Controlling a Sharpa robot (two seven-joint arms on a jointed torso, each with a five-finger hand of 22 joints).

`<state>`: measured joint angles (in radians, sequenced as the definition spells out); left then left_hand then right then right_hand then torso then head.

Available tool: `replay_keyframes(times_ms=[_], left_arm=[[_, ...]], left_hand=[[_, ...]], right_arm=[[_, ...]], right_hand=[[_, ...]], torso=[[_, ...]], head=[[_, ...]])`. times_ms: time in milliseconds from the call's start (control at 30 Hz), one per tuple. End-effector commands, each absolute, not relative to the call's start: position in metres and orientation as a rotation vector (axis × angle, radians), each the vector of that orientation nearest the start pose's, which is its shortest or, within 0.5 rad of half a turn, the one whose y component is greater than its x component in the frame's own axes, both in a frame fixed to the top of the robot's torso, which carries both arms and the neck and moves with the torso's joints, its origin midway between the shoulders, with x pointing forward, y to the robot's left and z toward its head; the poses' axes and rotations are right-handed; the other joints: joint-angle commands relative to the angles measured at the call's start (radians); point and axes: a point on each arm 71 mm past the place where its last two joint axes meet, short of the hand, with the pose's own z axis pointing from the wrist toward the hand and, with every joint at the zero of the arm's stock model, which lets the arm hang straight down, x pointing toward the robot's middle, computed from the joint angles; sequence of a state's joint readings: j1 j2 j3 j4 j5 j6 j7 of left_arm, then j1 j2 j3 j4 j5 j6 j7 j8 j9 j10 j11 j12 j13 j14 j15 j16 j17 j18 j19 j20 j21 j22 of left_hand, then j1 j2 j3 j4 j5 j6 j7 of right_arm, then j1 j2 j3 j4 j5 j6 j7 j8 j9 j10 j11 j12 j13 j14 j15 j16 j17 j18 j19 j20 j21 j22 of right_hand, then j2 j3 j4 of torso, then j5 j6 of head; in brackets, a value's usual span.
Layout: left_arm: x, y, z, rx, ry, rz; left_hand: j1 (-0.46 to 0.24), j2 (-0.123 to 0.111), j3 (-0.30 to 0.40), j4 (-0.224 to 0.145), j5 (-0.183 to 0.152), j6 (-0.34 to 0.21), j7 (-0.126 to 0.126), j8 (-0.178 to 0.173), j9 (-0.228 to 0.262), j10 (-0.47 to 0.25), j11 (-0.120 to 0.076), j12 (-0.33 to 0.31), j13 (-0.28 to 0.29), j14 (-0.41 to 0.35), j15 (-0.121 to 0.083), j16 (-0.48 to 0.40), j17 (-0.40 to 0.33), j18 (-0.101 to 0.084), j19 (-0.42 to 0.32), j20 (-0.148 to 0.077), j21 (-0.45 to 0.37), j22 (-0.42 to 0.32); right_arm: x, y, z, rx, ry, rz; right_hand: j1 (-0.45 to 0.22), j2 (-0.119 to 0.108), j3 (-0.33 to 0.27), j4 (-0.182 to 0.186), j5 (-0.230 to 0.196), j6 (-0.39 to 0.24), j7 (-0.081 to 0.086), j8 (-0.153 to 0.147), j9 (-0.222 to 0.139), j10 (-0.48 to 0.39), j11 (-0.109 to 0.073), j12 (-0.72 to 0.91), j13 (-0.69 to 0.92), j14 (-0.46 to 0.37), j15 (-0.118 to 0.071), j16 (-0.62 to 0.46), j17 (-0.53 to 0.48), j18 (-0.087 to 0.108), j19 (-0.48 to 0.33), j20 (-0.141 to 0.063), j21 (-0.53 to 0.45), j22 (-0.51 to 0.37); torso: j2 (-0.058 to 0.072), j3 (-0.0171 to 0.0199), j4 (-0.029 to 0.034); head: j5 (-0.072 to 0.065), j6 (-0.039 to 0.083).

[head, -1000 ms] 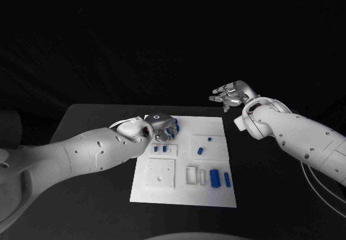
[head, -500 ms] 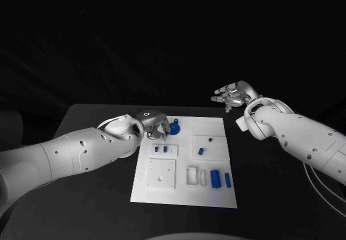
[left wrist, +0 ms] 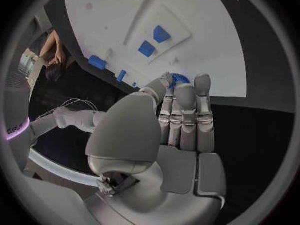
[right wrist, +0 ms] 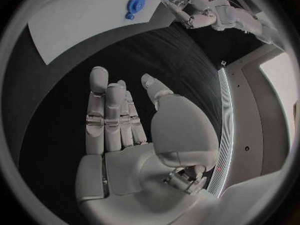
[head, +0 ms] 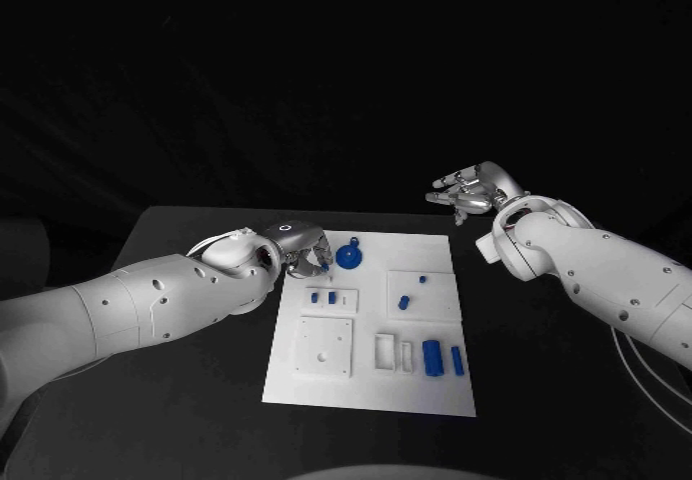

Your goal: Assemble the parts on the task board

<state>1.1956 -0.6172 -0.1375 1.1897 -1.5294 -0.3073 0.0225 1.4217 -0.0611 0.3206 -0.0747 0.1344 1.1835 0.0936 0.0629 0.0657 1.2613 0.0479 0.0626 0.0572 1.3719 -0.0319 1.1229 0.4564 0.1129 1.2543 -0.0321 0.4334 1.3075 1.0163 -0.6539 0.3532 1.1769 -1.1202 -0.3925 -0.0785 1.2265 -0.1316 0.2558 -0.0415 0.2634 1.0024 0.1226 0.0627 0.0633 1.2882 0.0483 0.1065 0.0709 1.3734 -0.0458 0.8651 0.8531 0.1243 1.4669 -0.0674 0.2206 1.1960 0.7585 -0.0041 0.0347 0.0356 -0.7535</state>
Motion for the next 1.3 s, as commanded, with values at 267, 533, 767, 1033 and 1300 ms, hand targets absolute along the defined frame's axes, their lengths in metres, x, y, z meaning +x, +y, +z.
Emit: replay_keyframes(times_ms=[267, 533, 767, 1033, 1300], left_arm=[[0.526, 0.174, -0.246, 0.34, 1.742, -0.57], [0.524, 0.171, -0.253, 0.343, 1.756, -0.574], [0.524, 0.169, -0.256, 0.344, 1.76, -0.579], [0.524, 0.168, -0.257, 0.342, 1.77, -0.577], [0.523, 0.167, -0.257, 0.338, 1.781, -0.582]], left_hand=[[0.001, -0.001, -0.002, 0.004, -0.005, 0.001, 0.001, 0.0, -0.001, 0.002, 0.001, -0.005, 0.001, 0.006, 0.002, -0.001, 0.0, 0.017, 0.0, -0.003, 0.005, 0.02], [0.001, -0.001, -0.002, 0.005, -0.005, 0.002, 0.001, 0.0, -0.001, 0.002, 0.0, -0.005, 0.001, 0.007, 0.002, -0.001, 0.001, 0.017, 0.0, -0.003, 0.005, 0.02], [0.001, -0.001, -0.002, 0.005, -0.005, 0.002, 0.001, 0.0, -0.001, 0.002, 0.0, -0.005, 0.001, 0.007, 0.002, -0.001, 0.001, 0.017, 0.0, -0.003, 0.005, 0.02], [0.002, 0.0, -0.002, 0.006, -0.005, 0.001, 0.001, 0.0, -0.001, 0.003, 0.001, -0.005, 0.001, 0.007, 0.002, -0.002, 0.001, 0.017, 0.0, -0.003, 0.004, 0.02], [0.003, 0.001, -0.002, 0.005, -0.004, 0.001, 0.001, 0.0, -0.001, 0.002, 0.001, -0.005, 0.001, 0.006, 0.002, -0.003, 0.001, 0.017, 0.0, -0.003, 0.004, 0.02]], right_arm=[[0.557, -0.237, -0.176, 0.533, 1.486, 0.778], [0.557, -0.236, -0.176, 0.53, 1.486, 0.781], [0.557, -0.235, -0.176, 0.529, 1.486, 0.782], [0.557, -0.235, -0.175, 0.529, 1.485, 0.782], [0.557, -0.235, -0.175, 0.529, 1.485, 0.781]], right_hand=[[-0.005, 0.0, -0.002, 0.004, 0.007, 0.0, 0.006, 0.0, 0.001, 0.009, -0.001, -0.004, -0.002, 0.003, 0.007, -0.002, -0.001, 0.019, 0.034, 0.007, 0.004, -0.001], [-0.005, 0.0, -0.002, 0.004, 0.007, 0.0, 0.006, 0.0, 0.001, 0.009, -0.001, -0.004, -0.002, 0.003, 0.007, -0.002, -0.001, 0.019, 0.034, 0.007, 0.004, -0.001], [-0.005, 0.0, -0.001, 0.003, 0.007, 0.0, 0.006, 0.0, 0.001, 0.008, -0.001, -0.005, -0.002, 0.003, 0.007, -0.002, -0.001, 0.019, 0.034, 0.007, 0.005, -0.002], [-0.005, 0.001, 0.0, 0.002, 0.007, 0.0, 0.006, 0.0, 0.001, 0.008, -0.001, -0.005, -0.002, 0.003, 0.007, -0.002, -0.002, 0.019, 0.034, 0.007, 0.006, -0.003], [-0.005, 0.001, 0.0, 0.002, 0.007, 0.0, 0.006, 0.0, 0.001, 0.008, -0.001, -0.005, -0.002, 0.003, 0.007, -0.002, -0.002, 0.019, 0.034, 0.007, 0.006, -0.003]], torso=[[0.001, 0.0005, -0.0016], [0.001, 0.0008, -0.0013], [0.001, 0.0007, -0.0008], [0.0, 0.0007, -0.0007], [0.0, 0.0005, -0.001]], head=[[0.002, 0.0], [-0.001, -0.002], [-0.003, -0.003], [-0.004, -0.005], [-0.005, -0.006]])
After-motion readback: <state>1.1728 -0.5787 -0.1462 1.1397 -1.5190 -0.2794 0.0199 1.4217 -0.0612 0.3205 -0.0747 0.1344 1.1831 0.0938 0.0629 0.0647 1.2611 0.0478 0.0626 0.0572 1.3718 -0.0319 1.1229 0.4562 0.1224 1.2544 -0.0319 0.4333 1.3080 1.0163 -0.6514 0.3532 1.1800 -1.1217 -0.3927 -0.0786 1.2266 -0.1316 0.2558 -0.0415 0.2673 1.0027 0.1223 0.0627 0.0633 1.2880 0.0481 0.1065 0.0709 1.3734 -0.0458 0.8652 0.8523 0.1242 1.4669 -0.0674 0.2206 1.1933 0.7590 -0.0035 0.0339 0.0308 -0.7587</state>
